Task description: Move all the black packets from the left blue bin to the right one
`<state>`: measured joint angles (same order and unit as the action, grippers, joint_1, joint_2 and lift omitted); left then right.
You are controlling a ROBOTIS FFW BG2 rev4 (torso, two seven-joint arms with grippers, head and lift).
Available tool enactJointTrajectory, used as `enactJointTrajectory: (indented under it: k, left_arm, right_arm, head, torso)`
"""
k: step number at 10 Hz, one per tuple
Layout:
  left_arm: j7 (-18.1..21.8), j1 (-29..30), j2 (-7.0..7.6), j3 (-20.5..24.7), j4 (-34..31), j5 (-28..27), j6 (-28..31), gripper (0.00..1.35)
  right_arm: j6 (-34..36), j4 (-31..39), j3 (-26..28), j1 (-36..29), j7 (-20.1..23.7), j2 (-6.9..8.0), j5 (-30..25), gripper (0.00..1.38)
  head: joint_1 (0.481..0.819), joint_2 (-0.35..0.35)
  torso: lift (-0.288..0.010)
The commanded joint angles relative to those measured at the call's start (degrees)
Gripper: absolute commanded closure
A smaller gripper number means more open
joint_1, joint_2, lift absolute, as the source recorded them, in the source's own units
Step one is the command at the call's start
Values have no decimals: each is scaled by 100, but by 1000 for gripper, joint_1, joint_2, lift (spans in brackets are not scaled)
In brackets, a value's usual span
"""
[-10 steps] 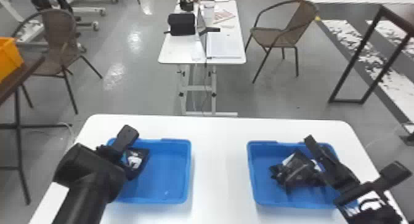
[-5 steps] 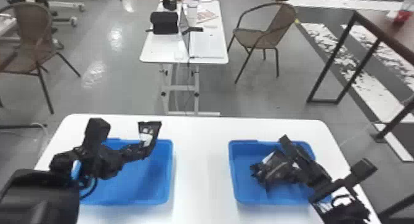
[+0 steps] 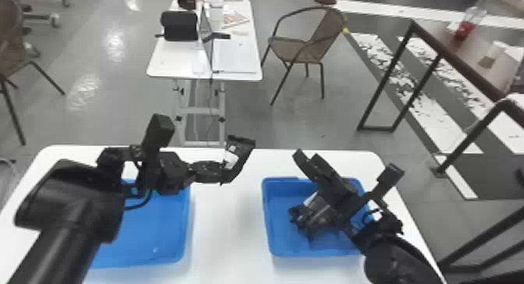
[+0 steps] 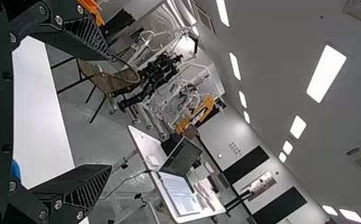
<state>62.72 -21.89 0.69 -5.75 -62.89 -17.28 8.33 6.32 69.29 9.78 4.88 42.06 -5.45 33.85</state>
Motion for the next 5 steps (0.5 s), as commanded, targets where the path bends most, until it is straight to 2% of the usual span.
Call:
enactJointTrajectory:
  k: [1,5]
  left_arm:
    - [153,-509,-84,-216,673,-232,-245,1217]
    - [179,-992,-84,-673,1235,76,-376,1216]
  right_arm:
    - [1,32,-302,154,22,0,-80,211]
    - [53,-47,-838,382,22,0,-142,209]
  head:
    - [695,-194]
    - [695,-165]
  torso:
    - [0]
    - [0]
